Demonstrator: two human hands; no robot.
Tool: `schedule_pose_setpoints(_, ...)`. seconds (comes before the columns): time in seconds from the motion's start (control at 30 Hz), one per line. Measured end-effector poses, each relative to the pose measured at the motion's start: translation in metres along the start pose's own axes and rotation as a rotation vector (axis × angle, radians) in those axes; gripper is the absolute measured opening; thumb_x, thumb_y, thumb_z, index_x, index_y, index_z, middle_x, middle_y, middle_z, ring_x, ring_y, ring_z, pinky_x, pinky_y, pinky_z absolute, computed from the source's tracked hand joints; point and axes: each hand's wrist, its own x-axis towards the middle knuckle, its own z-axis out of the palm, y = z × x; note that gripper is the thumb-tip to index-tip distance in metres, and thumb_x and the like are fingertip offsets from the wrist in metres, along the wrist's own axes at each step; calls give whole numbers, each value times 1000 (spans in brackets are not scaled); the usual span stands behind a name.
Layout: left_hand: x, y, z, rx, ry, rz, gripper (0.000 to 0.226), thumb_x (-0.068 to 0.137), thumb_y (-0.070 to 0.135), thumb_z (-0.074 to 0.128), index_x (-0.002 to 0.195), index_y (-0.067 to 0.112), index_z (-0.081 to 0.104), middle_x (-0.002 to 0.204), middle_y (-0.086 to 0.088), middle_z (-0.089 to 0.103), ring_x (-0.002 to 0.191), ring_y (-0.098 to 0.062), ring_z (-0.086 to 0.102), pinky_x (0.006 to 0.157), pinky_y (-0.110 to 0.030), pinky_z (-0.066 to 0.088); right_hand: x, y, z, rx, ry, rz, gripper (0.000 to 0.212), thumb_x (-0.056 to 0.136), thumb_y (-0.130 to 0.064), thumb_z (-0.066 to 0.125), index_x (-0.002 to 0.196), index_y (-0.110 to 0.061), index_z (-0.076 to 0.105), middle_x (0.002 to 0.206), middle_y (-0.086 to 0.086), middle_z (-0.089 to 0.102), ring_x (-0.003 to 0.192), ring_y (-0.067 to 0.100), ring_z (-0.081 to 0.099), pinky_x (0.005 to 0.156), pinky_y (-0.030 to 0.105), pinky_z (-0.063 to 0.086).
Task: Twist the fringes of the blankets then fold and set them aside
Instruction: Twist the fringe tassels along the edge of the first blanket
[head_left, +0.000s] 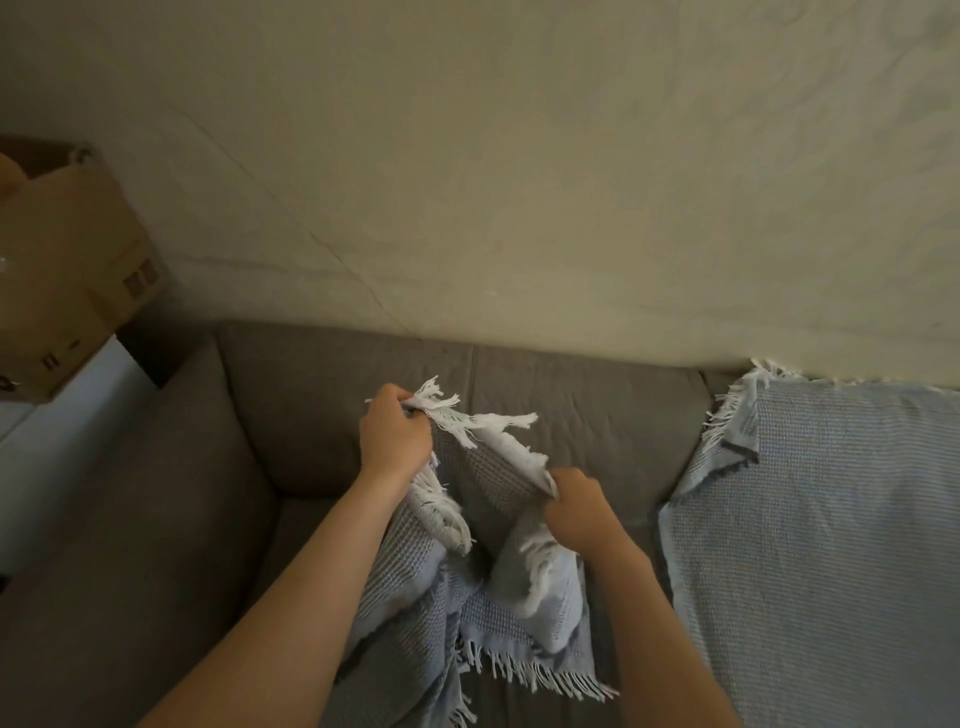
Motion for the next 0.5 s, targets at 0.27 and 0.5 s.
schedule_pose_setpoints(0.27,2,-8,4,-25,20,-42,15,104,5,51,113,16,54,106,-9,63,84,-23,63,63,-35,49,3,16,-1,-82,25,278,19,87,-17,55,71,-9,48,79,9,60,70,26,58,60,31,42)
schedule_pose_setpoints(0.5,0,-24,5,-142,-284,-72,40,96,7,73,129,21,55,115,4,62,100,-12,63,74,-27,50,-9,-36,-24,1129,34,302,33,102,-14,52,79,-7,75,70,10,72,63,24,67,63,32,53)
